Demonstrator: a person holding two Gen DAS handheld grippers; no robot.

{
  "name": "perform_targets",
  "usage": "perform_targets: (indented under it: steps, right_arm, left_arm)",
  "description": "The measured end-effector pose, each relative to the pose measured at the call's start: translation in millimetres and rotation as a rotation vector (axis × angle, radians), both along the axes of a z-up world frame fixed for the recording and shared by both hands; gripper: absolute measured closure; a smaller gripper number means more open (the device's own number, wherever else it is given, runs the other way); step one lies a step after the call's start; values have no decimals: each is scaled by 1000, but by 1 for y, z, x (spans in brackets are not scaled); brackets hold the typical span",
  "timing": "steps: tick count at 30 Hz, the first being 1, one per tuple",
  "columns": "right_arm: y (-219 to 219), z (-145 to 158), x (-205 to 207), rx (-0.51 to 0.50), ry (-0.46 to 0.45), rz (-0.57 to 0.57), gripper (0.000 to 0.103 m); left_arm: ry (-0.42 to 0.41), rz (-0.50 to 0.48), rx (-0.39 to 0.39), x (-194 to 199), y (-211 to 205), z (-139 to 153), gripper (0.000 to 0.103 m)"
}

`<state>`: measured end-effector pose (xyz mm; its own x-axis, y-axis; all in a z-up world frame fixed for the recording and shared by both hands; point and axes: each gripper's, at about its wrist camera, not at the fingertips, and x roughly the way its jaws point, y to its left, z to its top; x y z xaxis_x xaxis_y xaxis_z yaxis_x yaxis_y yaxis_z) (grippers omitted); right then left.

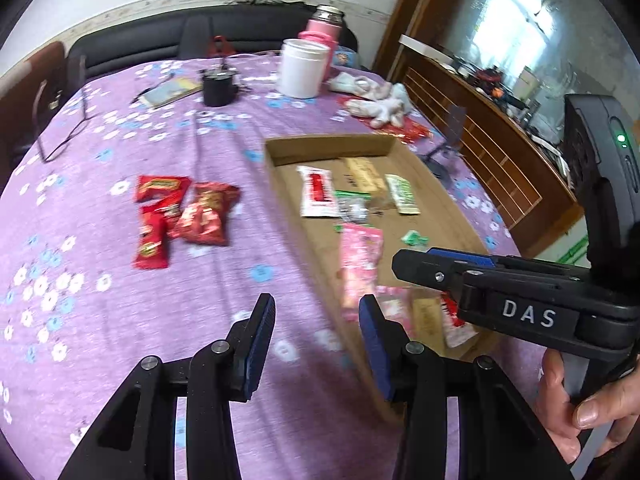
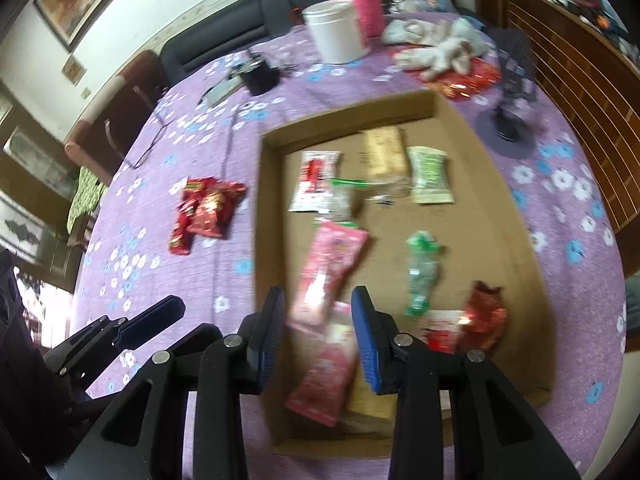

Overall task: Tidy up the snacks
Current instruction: 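Move both grippers back toward the red snack pile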

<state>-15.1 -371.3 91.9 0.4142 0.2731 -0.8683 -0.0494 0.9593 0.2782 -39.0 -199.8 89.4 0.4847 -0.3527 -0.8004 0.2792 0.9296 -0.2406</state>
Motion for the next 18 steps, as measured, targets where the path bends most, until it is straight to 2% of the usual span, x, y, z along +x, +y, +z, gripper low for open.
perform_targets:
  steps: [9,18]
  right_arm:
    - [53,-2,2,10,13,94,70]
    - [79,-5,1,19,22,106,68]
  left_arm:
    - [22,80,-1,-4,49,-5,57]
    - [63,140,-11,5,91,-15,57]
